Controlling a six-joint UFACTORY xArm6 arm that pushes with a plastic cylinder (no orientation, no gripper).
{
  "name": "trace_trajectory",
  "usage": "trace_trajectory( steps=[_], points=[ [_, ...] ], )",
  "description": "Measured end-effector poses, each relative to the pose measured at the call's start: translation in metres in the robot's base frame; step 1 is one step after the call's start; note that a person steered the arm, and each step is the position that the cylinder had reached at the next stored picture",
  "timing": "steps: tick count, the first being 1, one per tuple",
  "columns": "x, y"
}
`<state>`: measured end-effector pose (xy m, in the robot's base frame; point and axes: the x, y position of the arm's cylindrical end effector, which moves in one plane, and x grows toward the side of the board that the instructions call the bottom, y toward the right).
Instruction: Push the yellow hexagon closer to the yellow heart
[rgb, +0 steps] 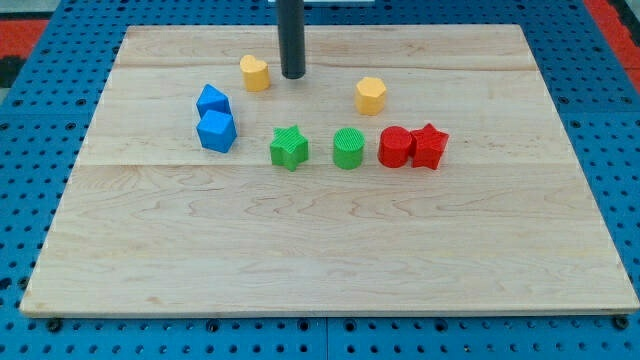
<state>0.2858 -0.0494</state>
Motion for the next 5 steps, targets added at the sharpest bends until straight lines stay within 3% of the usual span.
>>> trace_trajectory(
  steps=[2, 3, 5],
  points=[
    [-0.001, -0.057],
    [-0.001, -0.048],
    [0.015, 0.167]
  ],
)
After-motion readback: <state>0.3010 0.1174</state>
